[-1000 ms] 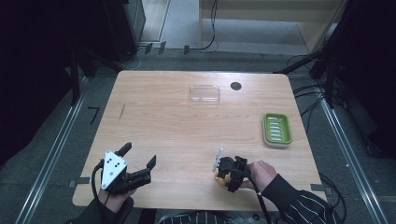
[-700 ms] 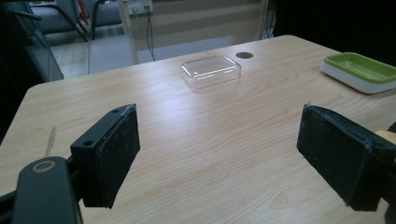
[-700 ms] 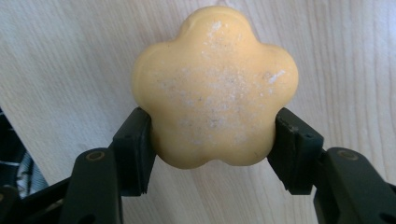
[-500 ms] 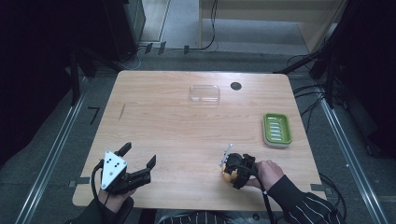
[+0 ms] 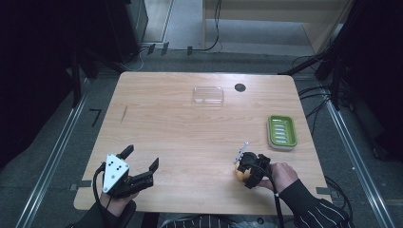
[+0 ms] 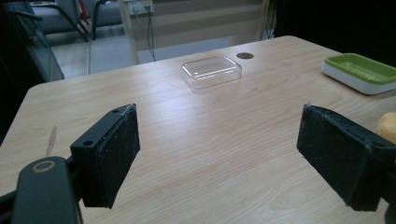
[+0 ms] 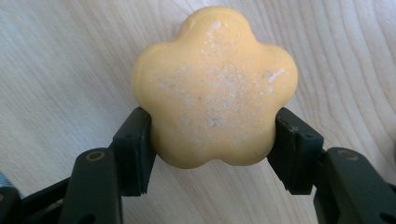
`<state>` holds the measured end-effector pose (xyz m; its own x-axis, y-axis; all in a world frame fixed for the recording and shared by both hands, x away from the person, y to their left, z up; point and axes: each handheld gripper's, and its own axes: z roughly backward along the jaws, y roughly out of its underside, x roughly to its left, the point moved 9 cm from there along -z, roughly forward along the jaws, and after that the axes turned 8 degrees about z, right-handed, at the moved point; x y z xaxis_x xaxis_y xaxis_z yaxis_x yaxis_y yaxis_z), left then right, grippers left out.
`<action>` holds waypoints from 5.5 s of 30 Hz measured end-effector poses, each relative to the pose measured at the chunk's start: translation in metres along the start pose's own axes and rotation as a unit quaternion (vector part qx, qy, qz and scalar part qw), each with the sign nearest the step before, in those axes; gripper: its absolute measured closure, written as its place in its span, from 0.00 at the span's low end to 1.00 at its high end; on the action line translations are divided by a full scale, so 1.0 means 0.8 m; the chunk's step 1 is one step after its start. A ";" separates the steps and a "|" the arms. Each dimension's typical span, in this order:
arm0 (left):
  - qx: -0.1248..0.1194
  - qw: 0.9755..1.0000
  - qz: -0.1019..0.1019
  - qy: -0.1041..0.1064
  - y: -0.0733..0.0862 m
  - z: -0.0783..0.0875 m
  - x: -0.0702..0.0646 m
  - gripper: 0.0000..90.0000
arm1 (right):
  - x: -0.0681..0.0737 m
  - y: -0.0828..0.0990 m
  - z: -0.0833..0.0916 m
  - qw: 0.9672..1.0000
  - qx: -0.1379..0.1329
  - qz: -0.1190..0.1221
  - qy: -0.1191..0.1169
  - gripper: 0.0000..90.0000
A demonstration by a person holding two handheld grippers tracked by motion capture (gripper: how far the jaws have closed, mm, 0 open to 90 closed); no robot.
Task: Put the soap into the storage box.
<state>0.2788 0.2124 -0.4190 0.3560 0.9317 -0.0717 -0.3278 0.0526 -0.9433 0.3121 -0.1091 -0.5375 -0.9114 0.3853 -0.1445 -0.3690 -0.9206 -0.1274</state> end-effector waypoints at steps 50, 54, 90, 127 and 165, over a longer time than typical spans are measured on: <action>-0.001 1.000 0.000 0.001 0.000 0.000 0.000 0.15 | -0.074 0.091 0.023 0.988 -0.007 -0.147 0.041 0.44; -0.001 1.000 0.000 0.001 0.000 0.000 0.000 0.15 | -0.078 0.093 0.025 0.988 -0.009 -0.150 0.045 0.44; 0.001 1.000 -0.005 0.001 0.000 -0.001 -0.001 0.15 | -0.128 0.078 0.047 0.979 -0.027 -0.187 0.077 0.44; 0.001 1.000 -0.005 0.002 0.000 -0.002 -0.002 0.15 | -0.209 0.081 0.034 0.966 -0.034 -0.243 0.084 0.44; 0.002 1.000 -0.004 0.002 0.000 -0.002 -0.001 0.15 | -0.235 0.081 -0.012 0.968 0.017 -0.238 0.079 0.44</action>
<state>0.2798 0.2108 -0.4197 0.3625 0.9297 -0.0657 -0.3280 0.0613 -0.9427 0.4612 -0.2408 -0.5279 -0.5977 0.7690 -0.2267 -0.7490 -0.6365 -0.1843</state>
